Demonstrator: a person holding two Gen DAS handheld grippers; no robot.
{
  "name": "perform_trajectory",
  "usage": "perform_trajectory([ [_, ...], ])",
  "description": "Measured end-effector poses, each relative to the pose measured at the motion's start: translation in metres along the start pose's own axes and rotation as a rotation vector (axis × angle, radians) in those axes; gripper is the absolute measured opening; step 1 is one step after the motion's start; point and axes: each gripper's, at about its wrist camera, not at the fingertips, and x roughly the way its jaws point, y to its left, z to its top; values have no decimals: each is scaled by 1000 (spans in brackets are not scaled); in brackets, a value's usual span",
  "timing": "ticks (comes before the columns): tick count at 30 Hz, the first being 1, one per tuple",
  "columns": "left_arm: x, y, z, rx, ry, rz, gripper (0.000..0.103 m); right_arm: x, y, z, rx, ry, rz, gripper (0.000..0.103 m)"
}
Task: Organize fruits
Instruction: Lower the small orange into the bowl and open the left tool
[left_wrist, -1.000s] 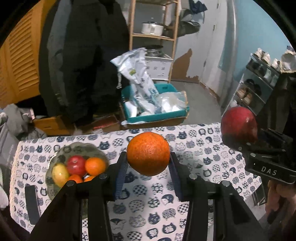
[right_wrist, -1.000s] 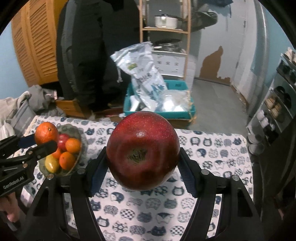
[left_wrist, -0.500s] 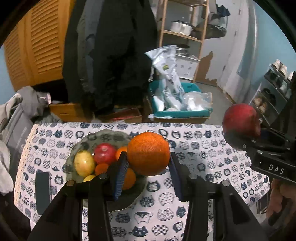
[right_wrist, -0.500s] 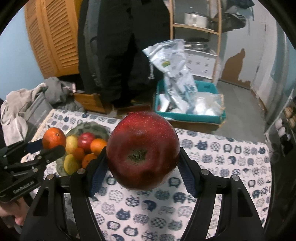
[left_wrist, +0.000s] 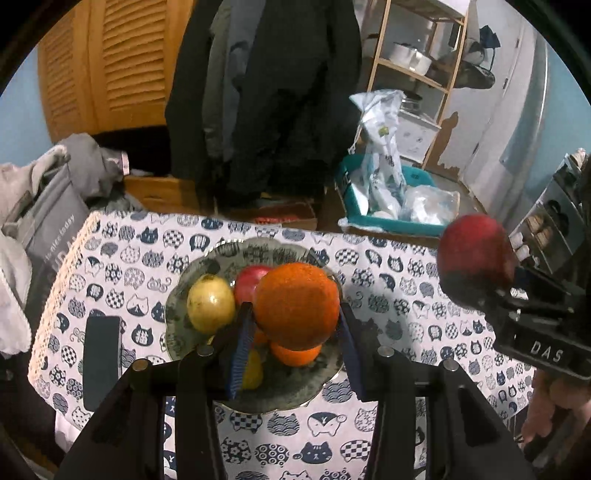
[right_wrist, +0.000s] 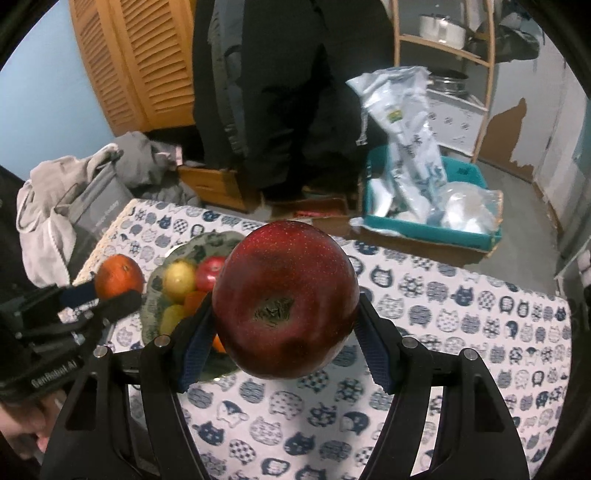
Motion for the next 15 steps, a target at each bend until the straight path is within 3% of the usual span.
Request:
perform_trajectory([
  [9,43,25,-23,-42,123,-10,45,39,18,-6,-14,67,25,71],
  [15,57,30,-34,-28,163,-4,45,57,22,-10,-6,107,37,71],
])
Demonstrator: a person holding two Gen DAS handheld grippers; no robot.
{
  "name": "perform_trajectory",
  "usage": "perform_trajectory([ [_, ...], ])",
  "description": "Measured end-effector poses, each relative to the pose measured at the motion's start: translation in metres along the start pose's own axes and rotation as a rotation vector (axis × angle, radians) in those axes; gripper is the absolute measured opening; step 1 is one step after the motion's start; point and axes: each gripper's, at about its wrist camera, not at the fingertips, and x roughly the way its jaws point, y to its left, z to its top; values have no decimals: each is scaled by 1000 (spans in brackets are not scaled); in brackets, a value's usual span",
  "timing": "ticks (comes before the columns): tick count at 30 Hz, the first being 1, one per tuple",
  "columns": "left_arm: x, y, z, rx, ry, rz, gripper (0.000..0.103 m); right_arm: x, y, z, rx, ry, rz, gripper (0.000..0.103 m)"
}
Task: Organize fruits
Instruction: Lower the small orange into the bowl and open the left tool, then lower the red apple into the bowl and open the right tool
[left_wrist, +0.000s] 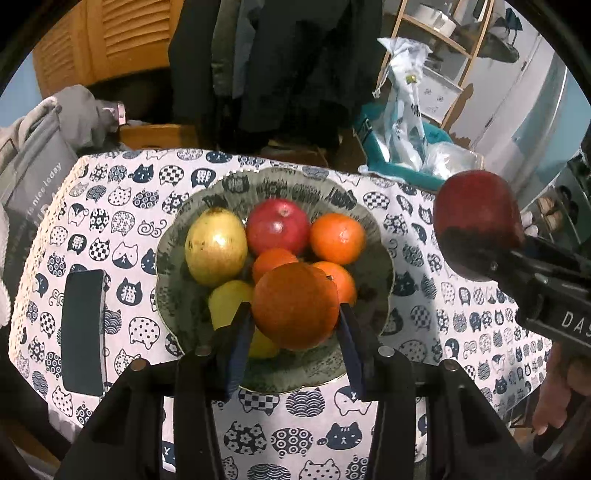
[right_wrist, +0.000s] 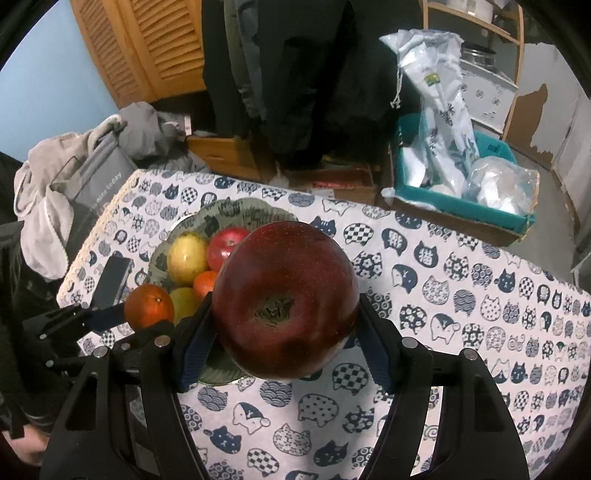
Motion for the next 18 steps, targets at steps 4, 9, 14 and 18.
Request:
perform_trajectory([
  [4,10,4,-2,-6,41,-8,49,9,3,1,2,16,6,71],
  [9,6,5,0,2,15,-2,77,16,5,2,8,29,14,71],
  [14,1,17,4,-17,4,38,77,28,10,4,8,45,31,71],
  [18,-3,33,8,-60,-8,85,77,41,17,6,-2,67,49,71],
])
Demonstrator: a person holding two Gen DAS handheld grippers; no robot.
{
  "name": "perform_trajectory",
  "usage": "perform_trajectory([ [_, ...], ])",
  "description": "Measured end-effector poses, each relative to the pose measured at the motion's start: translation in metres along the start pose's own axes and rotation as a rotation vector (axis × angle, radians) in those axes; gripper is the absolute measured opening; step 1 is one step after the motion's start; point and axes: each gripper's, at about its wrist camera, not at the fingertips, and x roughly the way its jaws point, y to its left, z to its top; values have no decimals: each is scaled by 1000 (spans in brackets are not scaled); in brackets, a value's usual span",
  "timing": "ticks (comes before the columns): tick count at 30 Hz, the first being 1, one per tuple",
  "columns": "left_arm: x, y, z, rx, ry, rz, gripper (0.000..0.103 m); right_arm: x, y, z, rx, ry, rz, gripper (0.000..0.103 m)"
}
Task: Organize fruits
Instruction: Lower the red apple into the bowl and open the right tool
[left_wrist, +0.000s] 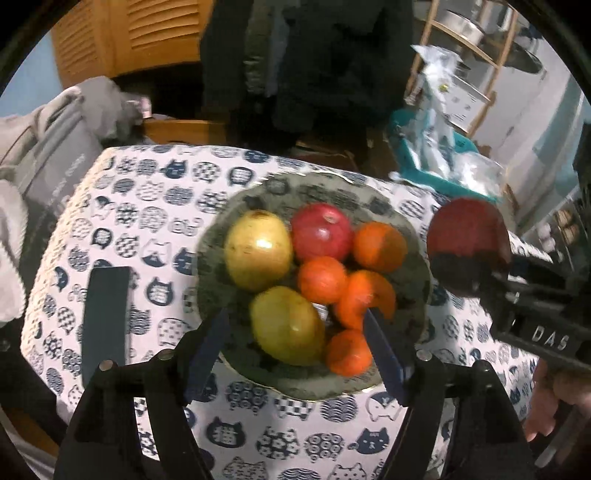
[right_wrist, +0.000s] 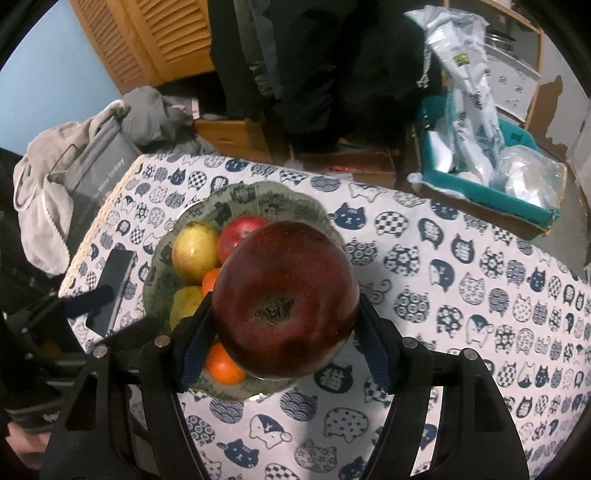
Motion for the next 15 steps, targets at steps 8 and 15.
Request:
perform_trajectory([
  [8,0,33,4,-88,-20,71,77,34,15,4,-31,59,24,71],
  [15,1,46,4,-114,-15,87,77,55,24,5,-64,111,31,72],
])
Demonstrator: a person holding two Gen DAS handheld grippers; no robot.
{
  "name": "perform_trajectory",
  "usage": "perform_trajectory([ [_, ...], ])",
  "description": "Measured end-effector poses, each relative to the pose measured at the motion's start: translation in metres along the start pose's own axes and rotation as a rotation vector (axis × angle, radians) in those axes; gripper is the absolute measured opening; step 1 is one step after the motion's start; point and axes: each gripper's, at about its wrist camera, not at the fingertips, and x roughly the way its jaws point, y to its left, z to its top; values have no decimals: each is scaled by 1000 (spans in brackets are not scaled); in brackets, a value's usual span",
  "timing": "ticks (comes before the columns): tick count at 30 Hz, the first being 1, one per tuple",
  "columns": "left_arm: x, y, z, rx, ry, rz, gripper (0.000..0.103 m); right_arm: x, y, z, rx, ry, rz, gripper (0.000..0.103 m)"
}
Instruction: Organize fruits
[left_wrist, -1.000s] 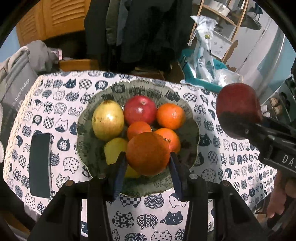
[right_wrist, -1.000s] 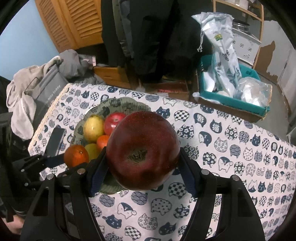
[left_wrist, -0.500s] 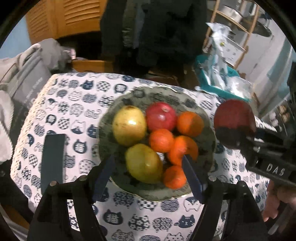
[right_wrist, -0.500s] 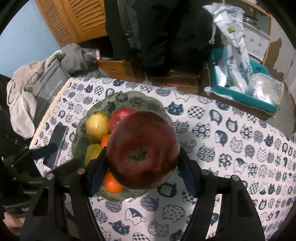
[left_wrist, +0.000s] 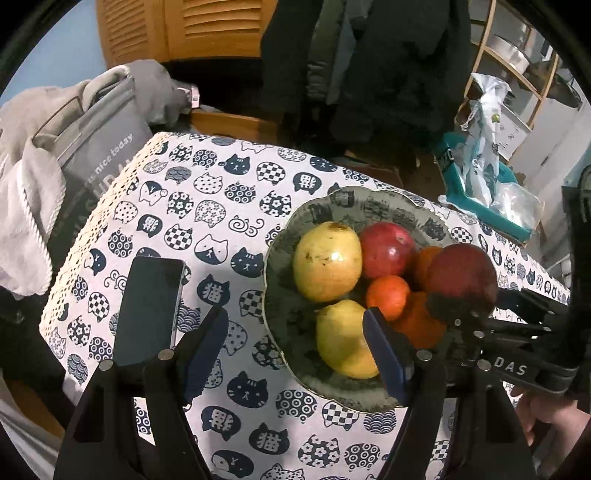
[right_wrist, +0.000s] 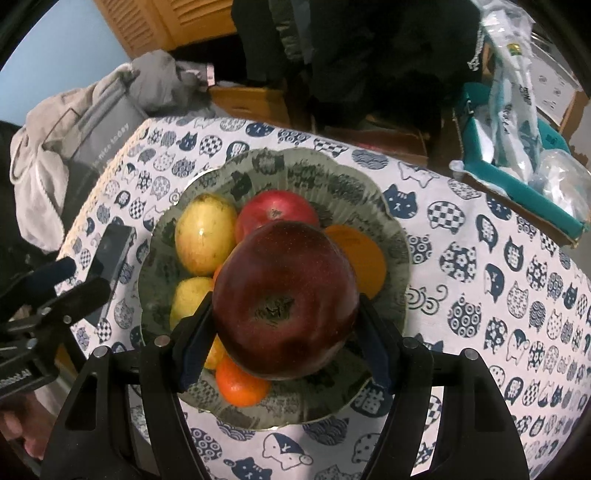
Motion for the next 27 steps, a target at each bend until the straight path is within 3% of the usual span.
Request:
perform_trajectory([
  [4,-2,3,1,-9,-1,-3,77,5,4,0,-21,9,-7,74],
  [7,-4,4,2,-11,-4,-8,77,-3,7,5,-29,-31,16,84],
  [19,-17,5,2,-23,-19,-32,77,-38,-6,11,31,-111,8,84],
  [27,-46,-4,3,7,-68,-50,77,-83,-11,7,24,-198,-82,84],
])
